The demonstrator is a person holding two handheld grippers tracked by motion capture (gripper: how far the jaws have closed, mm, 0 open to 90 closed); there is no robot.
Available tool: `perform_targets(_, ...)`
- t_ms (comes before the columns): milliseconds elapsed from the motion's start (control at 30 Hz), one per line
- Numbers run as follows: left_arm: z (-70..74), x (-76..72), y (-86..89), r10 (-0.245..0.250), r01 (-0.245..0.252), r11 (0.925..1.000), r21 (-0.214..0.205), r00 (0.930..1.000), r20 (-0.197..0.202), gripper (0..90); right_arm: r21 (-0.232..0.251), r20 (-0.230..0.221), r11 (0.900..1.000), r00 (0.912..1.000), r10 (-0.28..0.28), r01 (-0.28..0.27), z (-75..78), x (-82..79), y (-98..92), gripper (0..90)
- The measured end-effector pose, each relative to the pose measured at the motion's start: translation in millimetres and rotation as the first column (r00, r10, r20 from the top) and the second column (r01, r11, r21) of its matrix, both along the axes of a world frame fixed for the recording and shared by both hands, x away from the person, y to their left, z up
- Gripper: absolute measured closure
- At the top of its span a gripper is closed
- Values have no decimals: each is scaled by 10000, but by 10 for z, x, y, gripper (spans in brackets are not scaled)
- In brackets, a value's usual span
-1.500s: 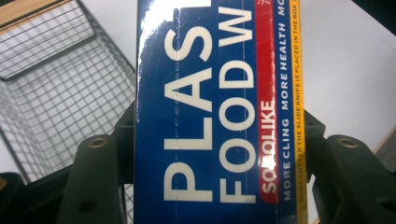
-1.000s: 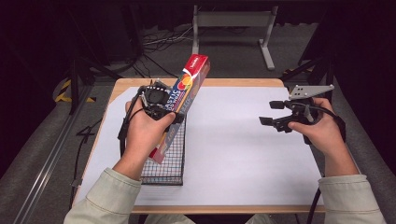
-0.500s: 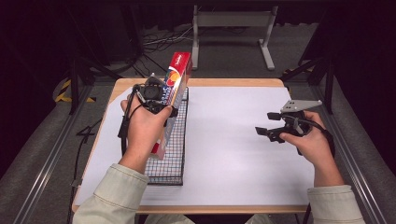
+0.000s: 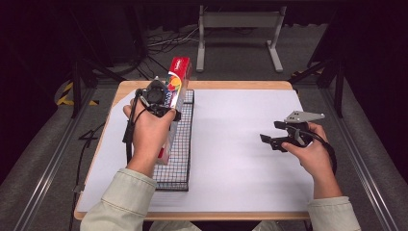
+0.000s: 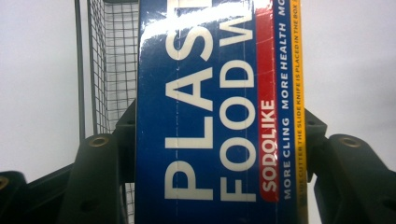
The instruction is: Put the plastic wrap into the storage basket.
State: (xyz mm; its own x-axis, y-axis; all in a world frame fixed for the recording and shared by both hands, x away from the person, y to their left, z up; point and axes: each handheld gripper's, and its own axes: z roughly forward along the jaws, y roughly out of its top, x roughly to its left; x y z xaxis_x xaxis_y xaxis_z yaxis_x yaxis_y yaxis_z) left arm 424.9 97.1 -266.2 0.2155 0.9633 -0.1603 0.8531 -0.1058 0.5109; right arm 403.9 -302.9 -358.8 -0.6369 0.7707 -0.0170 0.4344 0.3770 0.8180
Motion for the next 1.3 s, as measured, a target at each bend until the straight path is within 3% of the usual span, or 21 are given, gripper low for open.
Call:
perform_targets(233, -50, 11, 3, 69, -69, 10000, -1, 10000, -3, 403, 17, 13, 10000, 10000, -2, 2, -18, 10, 1, 221)
perform_targets(333, -119, 12, -8, 171, -171, 9997, 178, 9999, 19, 402, -5, -22, 10000, 10000, -77, 77, -27, 11, -12, 221)
perform_targets(467, -211, 19, -13, 239, -238, 9997, 98, 9997, -103, 402, -44, 3, 9999, 9999, -122, 122, -25, 5, -19, 221)
perform_targets(633, -337, 26, -35, 49, -45, 9998, 171, 9996, -263, 401, 24, -32, 10000, 10000, -42, 42, -31, 4, -9, 213)
perform_targets(1000, -610, 43, 1, 617, -602, 9976, 339, 9970, -466, 401, -111, 29, 9999, 10000, -26, 27, -38, 0, 14, 211)
perform_targets(1300, -756, 74, -37, 714, -688, 9968, 410, 9953, -659, 400, -53, -22, 10000, 10000, -14, 14, -50, 2, 9, 209)
